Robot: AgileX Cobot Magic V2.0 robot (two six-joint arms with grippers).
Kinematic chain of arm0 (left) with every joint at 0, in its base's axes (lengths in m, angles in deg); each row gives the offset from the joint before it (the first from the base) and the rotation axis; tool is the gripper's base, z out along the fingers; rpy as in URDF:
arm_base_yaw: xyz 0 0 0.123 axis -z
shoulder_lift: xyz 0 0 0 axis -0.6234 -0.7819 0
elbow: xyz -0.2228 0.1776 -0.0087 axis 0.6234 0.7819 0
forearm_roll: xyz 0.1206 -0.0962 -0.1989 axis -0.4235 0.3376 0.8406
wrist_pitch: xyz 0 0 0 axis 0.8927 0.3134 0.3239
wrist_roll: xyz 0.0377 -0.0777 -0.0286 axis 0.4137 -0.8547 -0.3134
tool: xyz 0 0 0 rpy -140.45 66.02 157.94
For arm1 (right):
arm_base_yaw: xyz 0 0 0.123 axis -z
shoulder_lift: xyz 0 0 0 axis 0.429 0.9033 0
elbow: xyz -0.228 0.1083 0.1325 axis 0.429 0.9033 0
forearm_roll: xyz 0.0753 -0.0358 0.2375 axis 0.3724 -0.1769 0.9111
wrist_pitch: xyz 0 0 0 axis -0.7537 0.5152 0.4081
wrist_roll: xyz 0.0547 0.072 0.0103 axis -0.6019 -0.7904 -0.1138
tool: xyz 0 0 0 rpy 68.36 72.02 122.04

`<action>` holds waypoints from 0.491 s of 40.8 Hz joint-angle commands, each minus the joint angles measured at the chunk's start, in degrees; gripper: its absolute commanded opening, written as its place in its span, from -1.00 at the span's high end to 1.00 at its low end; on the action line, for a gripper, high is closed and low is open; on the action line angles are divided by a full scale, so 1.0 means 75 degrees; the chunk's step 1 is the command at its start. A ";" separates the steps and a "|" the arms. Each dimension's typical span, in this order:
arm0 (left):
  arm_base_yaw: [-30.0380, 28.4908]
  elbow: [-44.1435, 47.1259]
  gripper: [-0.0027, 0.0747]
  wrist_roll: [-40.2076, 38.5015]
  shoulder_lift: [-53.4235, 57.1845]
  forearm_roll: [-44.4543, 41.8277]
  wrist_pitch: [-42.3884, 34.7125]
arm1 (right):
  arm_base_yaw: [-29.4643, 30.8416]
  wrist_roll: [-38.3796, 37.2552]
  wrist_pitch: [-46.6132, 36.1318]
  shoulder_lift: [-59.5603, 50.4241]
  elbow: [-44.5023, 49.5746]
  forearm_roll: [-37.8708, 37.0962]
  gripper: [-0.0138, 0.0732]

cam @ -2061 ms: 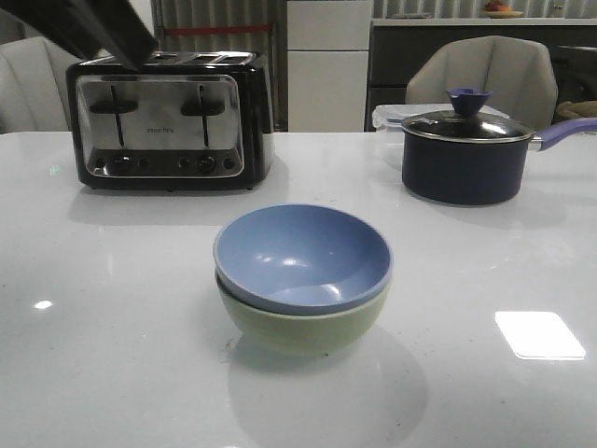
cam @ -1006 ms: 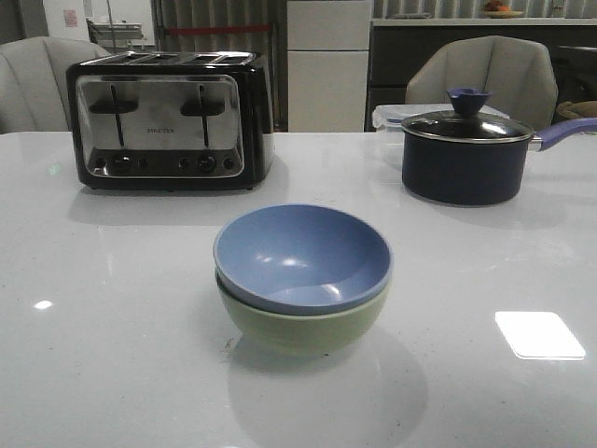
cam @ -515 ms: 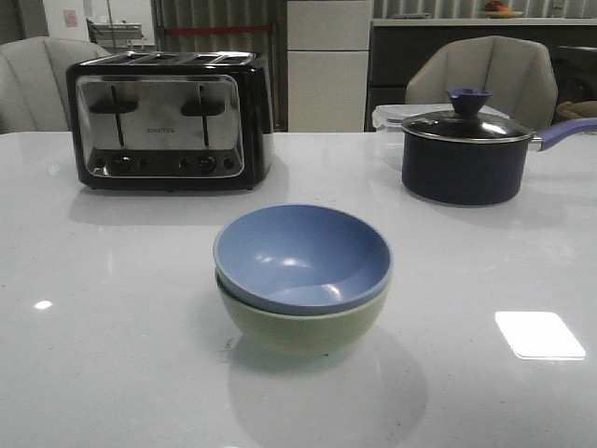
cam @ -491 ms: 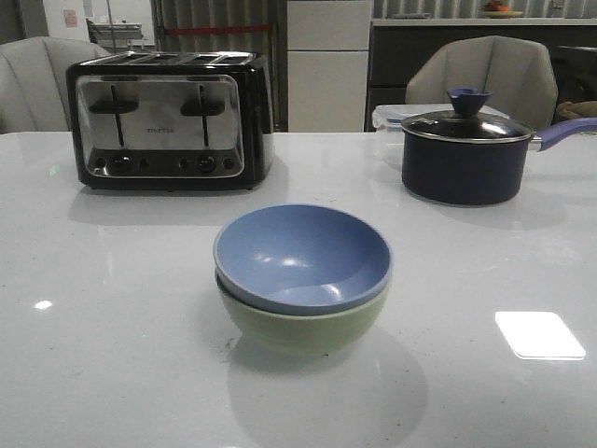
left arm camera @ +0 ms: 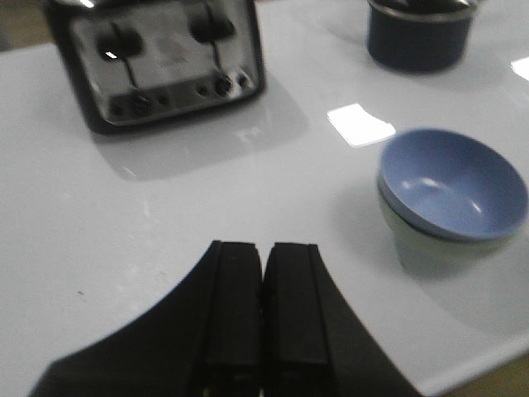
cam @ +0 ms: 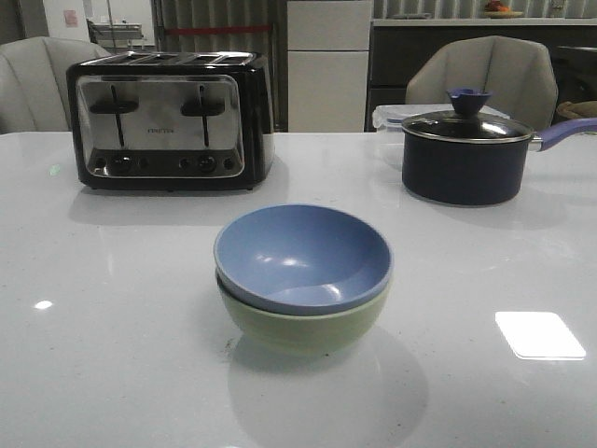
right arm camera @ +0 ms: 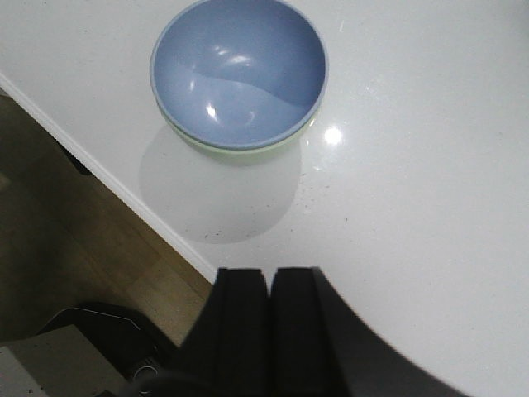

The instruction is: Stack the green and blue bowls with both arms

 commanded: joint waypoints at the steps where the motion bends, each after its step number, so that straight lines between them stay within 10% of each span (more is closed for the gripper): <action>1: -0.0732 0.0314 0.69 -0.0078 0.0571 0.0057 -0.1390 | -0.0013 0.0095 -0.0457 -0.0045 -0.0219 -0.0023 0.55; 20: -0.1975 0.2652 0.69 -0.0541 0.2094 -0.0138 -0.3348 | -0.0013 0.0095 -0.0457 -0.0045 -0.0219 -0.0023 0.55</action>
